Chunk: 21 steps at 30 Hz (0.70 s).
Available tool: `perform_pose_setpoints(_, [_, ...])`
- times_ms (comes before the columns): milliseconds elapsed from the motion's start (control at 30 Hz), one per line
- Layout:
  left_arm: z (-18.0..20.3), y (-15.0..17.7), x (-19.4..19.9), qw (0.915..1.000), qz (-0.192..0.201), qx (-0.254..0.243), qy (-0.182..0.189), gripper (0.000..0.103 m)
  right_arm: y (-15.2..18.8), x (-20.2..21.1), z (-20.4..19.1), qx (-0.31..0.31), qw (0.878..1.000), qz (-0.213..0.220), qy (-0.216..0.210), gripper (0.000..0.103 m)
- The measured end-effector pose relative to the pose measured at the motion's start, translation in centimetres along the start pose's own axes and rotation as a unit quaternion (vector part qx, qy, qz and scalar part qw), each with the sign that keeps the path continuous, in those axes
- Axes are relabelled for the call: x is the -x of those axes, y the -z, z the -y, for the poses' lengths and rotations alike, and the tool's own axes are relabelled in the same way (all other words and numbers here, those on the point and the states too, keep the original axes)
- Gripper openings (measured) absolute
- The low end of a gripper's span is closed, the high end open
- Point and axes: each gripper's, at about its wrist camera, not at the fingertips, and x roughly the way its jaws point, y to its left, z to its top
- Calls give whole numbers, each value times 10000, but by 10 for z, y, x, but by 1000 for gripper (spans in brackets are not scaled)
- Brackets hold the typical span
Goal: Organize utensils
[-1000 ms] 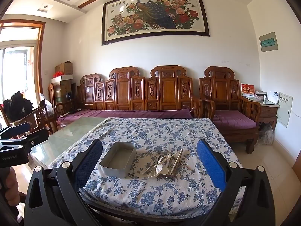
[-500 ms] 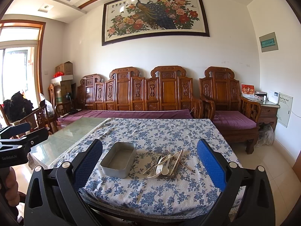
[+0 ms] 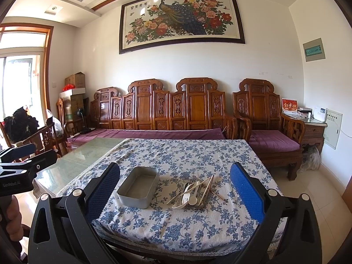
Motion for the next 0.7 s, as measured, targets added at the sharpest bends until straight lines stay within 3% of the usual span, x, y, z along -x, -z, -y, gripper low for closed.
perform_pose_setpoints(700, [0,-4,1,10000,13,0,-1,96,3,-1,2,3,10000,12,-4,100])
